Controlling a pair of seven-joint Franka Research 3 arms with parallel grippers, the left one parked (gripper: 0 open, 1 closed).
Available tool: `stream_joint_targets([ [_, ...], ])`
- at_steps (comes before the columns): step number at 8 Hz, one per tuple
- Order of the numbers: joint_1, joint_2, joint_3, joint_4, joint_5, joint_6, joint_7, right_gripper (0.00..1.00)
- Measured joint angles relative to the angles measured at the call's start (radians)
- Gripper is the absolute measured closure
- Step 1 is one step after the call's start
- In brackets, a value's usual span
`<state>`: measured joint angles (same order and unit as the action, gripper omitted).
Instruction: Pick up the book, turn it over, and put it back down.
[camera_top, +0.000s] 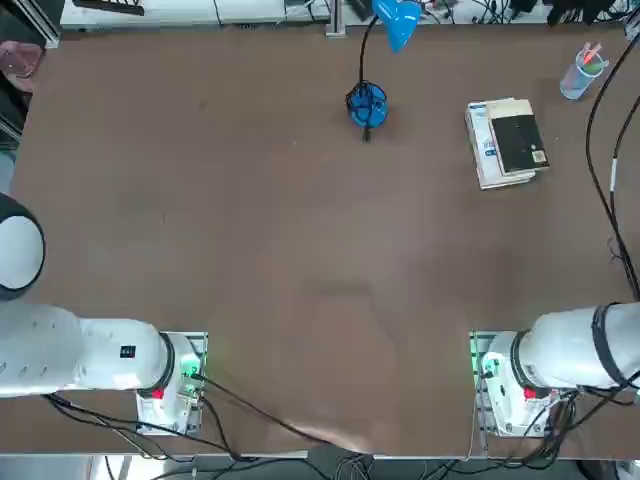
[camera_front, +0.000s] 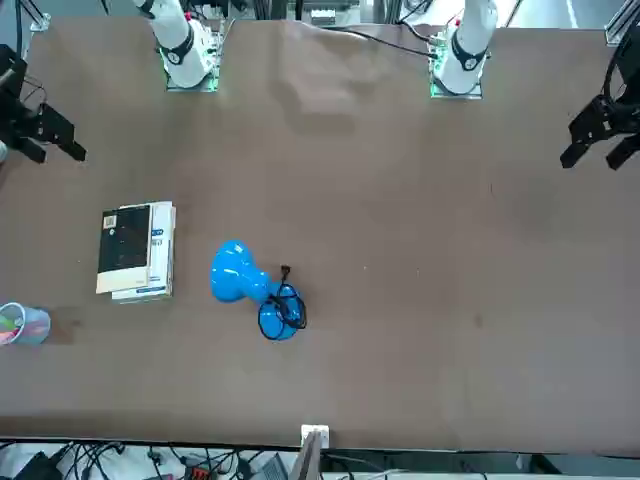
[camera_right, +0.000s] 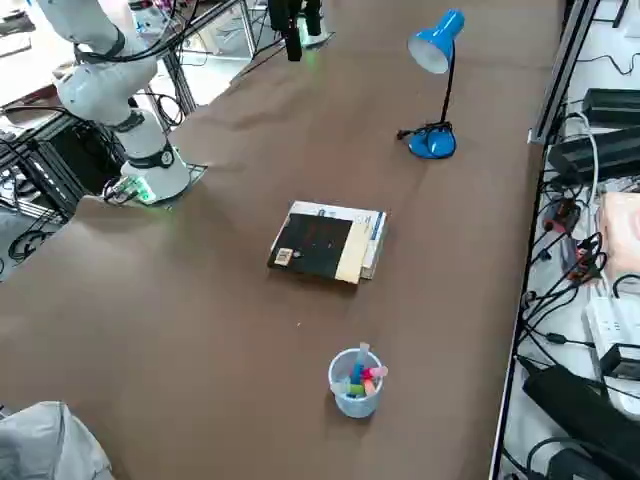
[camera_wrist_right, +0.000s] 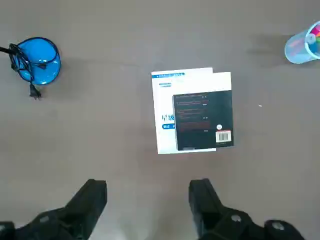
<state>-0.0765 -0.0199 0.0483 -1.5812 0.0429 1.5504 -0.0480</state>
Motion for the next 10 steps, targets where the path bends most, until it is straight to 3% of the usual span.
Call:
stream_joint_targets([
  [5,-0.003,-0.001,-0.001,0.009,0.0,0.001,0.0,0.0],
  [7,-0.032,0.023,-0.022,0.009,0.036,0.002,-0.036,0.0],
  [10,-0.173,0.138,-0.084,0.008,0.129,0.009,-0.373,0.0],
])
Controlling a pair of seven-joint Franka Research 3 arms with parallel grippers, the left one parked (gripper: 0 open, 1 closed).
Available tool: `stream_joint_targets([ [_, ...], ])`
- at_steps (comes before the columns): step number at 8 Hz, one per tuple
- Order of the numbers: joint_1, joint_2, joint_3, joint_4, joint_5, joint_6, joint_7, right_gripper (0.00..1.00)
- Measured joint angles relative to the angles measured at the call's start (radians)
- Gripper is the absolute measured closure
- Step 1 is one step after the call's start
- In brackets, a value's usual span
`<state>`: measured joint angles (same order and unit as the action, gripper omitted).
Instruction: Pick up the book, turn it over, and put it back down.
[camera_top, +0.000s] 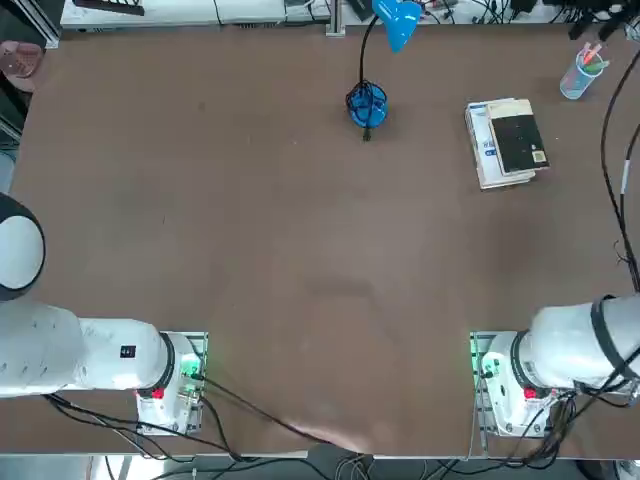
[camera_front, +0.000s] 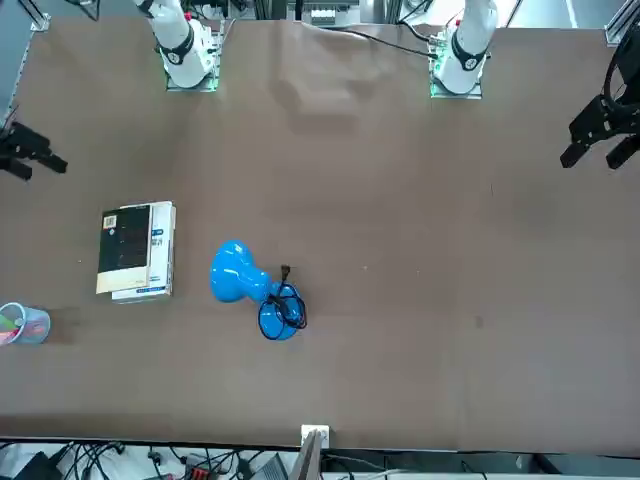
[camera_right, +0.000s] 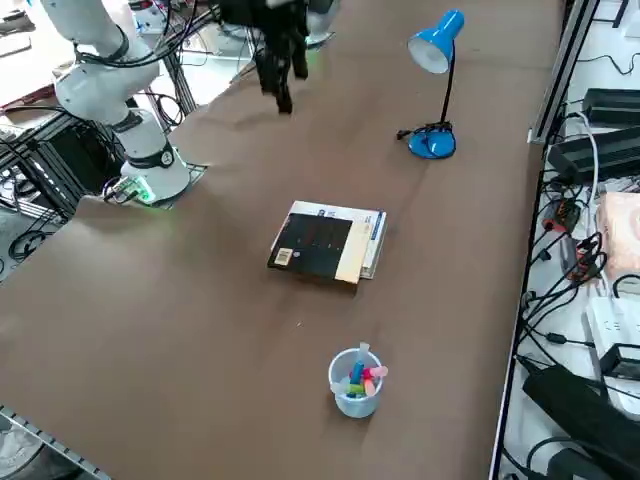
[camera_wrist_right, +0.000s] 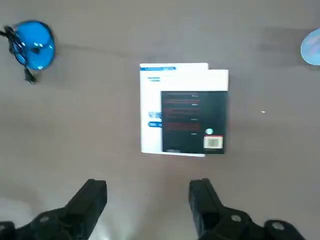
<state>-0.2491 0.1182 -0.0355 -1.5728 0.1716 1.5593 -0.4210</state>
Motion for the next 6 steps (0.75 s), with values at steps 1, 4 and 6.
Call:
stream_joint_targets([
  [1,-0.065,0.053,-0.006,-0.001,0.054,0.005,-0.093,0.0],
  [4,-0.266,0.225,-0.01,-0.001,0.318,0.044,-0.356,0.0],
  [6,-0.354,0.333,-0.01,0.0,0.464,0.045,-0.439,0.0],
])
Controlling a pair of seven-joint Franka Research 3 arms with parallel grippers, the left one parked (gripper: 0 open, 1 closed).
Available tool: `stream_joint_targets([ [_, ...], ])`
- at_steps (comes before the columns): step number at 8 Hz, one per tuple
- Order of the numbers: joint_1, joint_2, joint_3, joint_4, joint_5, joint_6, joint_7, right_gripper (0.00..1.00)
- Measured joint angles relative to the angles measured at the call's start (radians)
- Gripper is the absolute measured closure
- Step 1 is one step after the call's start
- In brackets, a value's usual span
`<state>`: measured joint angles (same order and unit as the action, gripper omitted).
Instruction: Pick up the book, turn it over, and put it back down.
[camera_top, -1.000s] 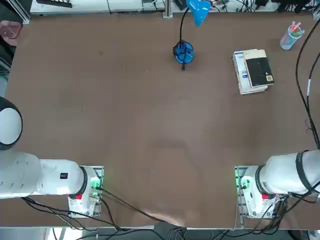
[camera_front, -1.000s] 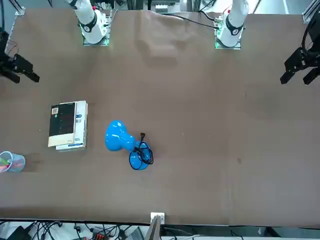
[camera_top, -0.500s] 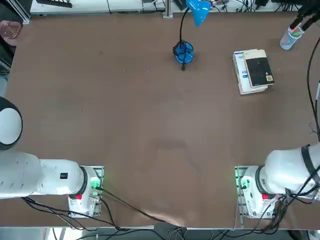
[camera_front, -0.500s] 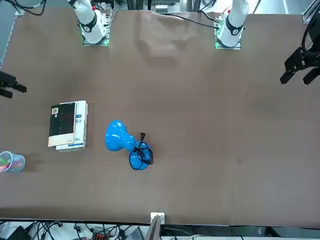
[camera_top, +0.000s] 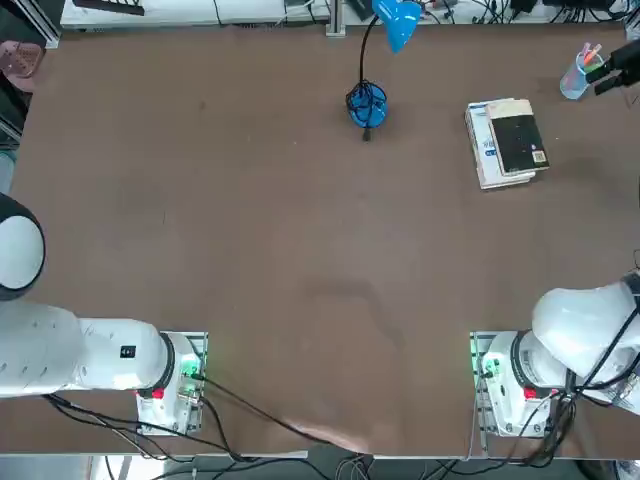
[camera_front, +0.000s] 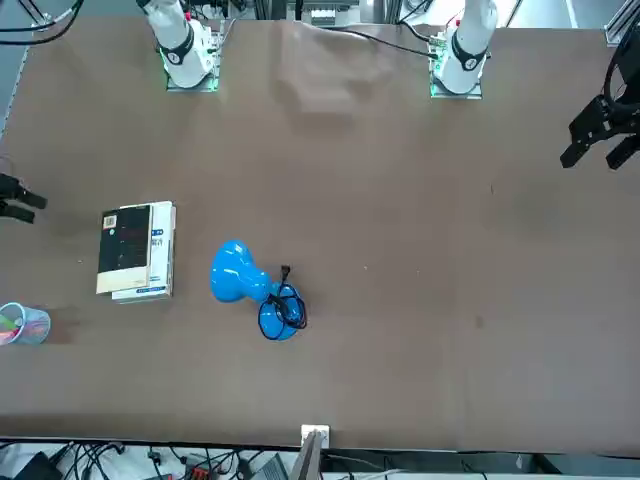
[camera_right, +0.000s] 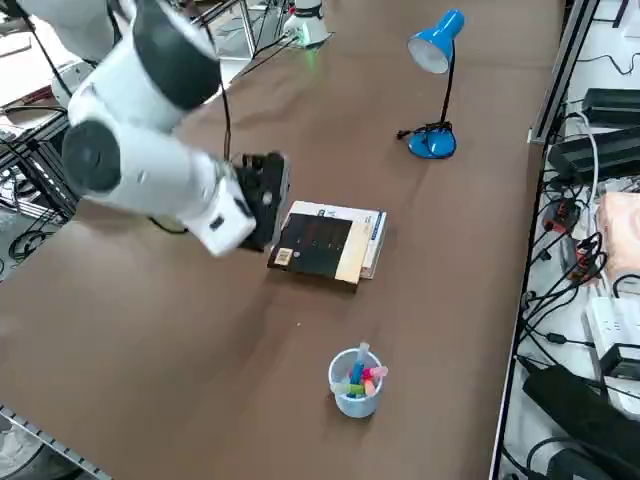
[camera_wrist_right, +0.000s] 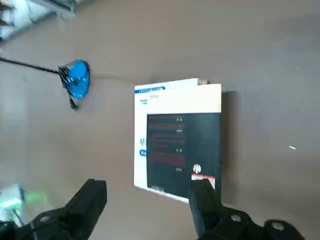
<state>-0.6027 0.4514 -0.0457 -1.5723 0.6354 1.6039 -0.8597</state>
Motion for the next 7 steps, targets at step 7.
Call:
stream_joint_targets([
  [7,-0.153,0.304,0.001,0.0,0.311,-0.133,-0.02,0.03],
])
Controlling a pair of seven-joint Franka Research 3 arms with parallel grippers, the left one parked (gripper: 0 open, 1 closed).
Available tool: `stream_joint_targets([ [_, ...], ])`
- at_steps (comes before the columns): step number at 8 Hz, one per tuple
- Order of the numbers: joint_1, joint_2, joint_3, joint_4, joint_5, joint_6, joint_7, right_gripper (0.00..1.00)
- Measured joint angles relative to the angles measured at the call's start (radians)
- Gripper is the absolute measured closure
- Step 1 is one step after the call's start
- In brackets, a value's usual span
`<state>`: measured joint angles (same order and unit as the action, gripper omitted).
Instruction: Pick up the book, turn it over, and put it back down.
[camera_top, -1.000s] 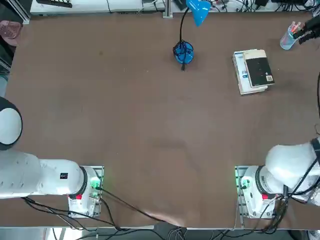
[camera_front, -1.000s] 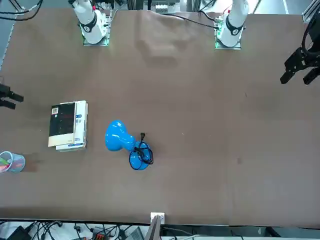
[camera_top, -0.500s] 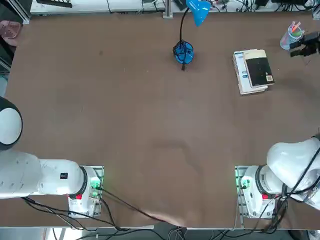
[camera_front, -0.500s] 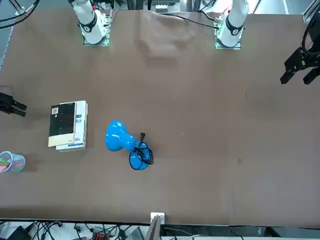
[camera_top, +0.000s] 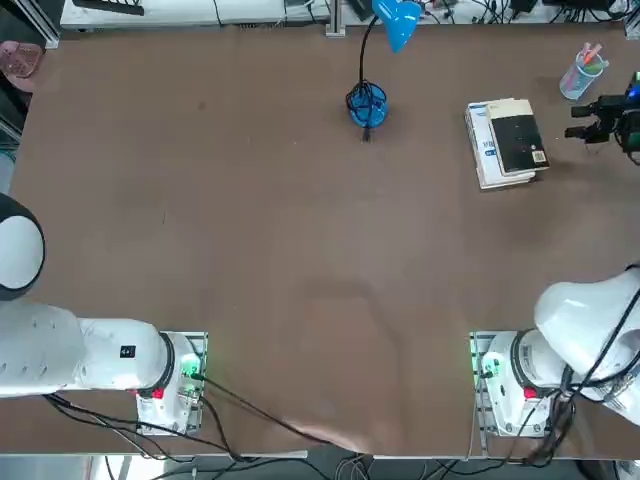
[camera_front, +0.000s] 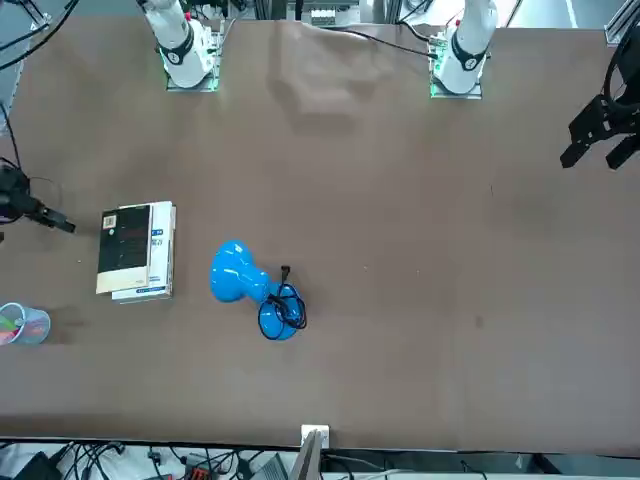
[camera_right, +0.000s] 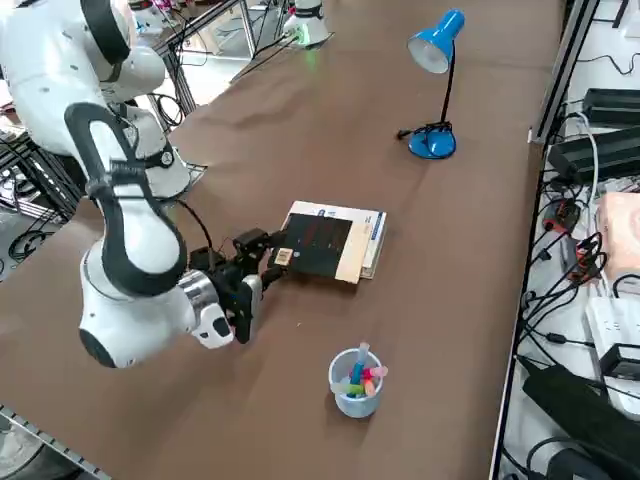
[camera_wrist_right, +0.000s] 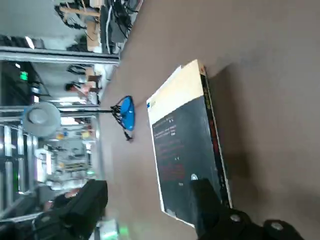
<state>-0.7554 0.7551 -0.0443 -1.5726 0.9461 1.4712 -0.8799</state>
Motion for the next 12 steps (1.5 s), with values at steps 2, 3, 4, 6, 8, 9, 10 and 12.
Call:
stream_joint_targets([
  [2,-0.005,0.052,0.0,0.003,0.026,-0.009,0.044,0.05],
  [3,-0.005,0.071,0.001,0.019,0.027,-0.009,0.061,0.05],
  [4,-0.006,0.088,0.001,0.053,0.024,-0.008,0.069,0.05],
  [6,-0.008,0.111,0.001,0.099,0.017,-0.004,0.085,0.05],
  [8,-0.009,0.146,0.001,0.112,0.016,0.004,0.085,0.05],
  [9,-0.009,0.165,0.001,0.119,0.016,0.006,0.085,0.05],
  [10,-0.009,0.178,0.002,0.123,0.016,0.006,0.085,0.05],
  [12,-0.009,0.19,0.011,0.125,0.017,0.009,0.085,0.04],
])
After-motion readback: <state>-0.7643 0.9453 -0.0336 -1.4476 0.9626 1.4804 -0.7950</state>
